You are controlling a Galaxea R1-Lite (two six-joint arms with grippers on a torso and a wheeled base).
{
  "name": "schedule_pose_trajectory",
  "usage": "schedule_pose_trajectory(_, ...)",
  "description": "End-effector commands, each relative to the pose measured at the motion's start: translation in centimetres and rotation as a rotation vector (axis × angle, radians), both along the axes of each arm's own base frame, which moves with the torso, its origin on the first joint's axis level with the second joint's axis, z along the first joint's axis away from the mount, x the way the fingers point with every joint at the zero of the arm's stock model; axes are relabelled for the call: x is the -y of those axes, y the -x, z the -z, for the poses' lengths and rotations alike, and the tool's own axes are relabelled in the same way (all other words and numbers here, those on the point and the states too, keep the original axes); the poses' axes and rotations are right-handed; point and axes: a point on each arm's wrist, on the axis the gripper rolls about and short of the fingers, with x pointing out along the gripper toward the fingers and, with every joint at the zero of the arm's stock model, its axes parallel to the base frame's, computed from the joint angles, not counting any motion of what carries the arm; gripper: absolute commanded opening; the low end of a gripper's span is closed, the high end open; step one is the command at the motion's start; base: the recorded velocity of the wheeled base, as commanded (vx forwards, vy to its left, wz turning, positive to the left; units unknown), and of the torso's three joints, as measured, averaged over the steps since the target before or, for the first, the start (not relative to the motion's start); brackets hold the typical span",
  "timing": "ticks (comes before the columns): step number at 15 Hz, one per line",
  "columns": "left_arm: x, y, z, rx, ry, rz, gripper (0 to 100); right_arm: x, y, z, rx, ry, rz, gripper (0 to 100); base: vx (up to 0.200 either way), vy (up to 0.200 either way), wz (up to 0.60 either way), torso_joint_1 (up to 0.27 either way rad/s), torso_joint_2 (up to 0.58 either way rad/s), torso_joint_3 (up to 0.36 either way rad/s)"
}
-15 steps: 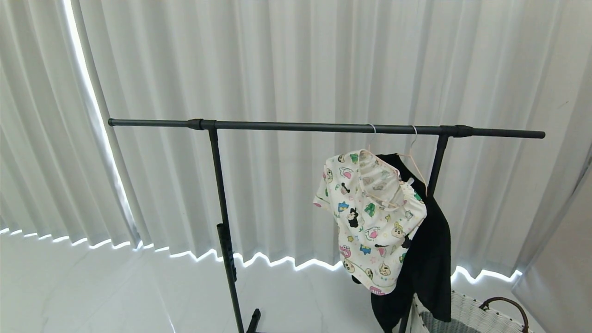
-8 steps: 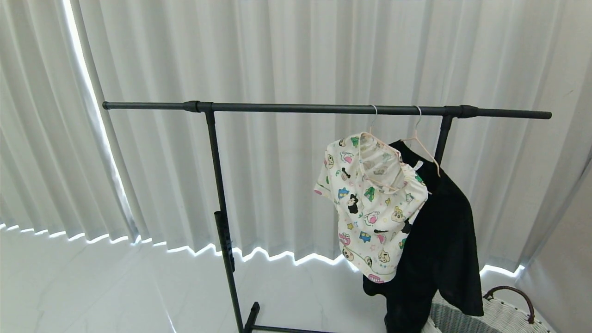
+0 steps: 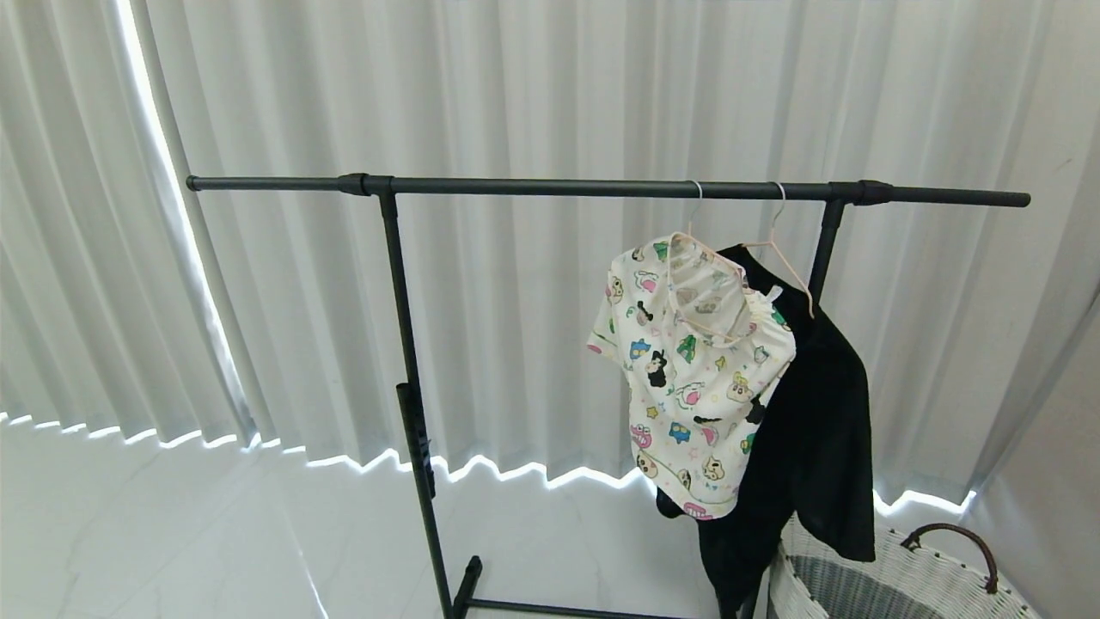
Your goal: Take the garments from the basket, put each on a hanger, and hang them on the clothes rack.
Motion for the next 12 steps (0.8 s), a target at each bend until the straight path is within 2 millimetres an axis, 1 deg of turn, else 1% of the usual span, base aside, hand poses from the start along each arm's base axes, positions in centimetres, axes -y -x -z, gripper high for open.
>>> schedule_pose_trajectory(1, 0.0, -0.1, 0.2, -0.007, 0.003, -0.002, 100, 0.0, 0.3, 0.2, 0.049, -0.046, 0.025, 100, 0.000, 0.000, 0.00, 0.000, 0.00, 0.000)
schedule_pose_trajectory(3, 0.1, -0.1, 0.2, -0.007, 0.007, 0.048, 100, 0.0, 0.2, 0.0, 0.068, -0.048, -0.002, 100, 0.000, 0.000, 0.00, 0.000, 0.00, 0.000)
schedule_pose_trajectory(4, 0.3, -0.1, 0.2, -0.005, 0.025, 0.144, 100, -0.2, 0.2, 0.0, 0.066, -0.052, -0.063, 100, 0.000, 0.000, 0.00, 0.000, 0.00, 0.000)
schedule_pose_trajectory(5, 0.5, -0.2, 0.3, -0.002, 0.079, 0.235, 100, -0.3, 0.1, 0.0, 0.064, -0.054, -0.118, 100, 0.000, 0.000, 0.00, 0.000, 0.00, 0.000)
schedule_pose_trajectory(6, 0.7, -0.2, 0.5, -0.012, 0.101, 0.290, 100, -0.4, 0.1, 0.0, 0.065, -0.057, -0.158, 100, 0.000, 0.000, 0.00, 0.000, 0.00, 0.000)
schedule_pose_trajectory(7, 0.7, -0.2, 0.5, -0.015, 0.096, 0.292, 100, -0.4, 0.1, 0.0, 0.062, -0.062, -0.198, 100, 0.000, 0.000, 0.00, 0.000, 0.00, 0.000)
schedule_pose_trajectory(10, 0.7, -0.2, 0.5, -0.013, 0.105, 0.290, 100, -1.0, 0.1, 0.2, 0.044, -0.080, -0.465, 100, 0.000, 0.000, 0.00, 0.000, 0.00, 0.000)
schedule_pose_trajectory(12, 0.7, -0.2, 0.5, -0.013, 0.107, 0.290, 100, -1.0, 0.1, 0.3, 0.036, -0.095, -0.507, 100, 0.000, 0.000, 0.00, 0.000, 0.00, 0.000)
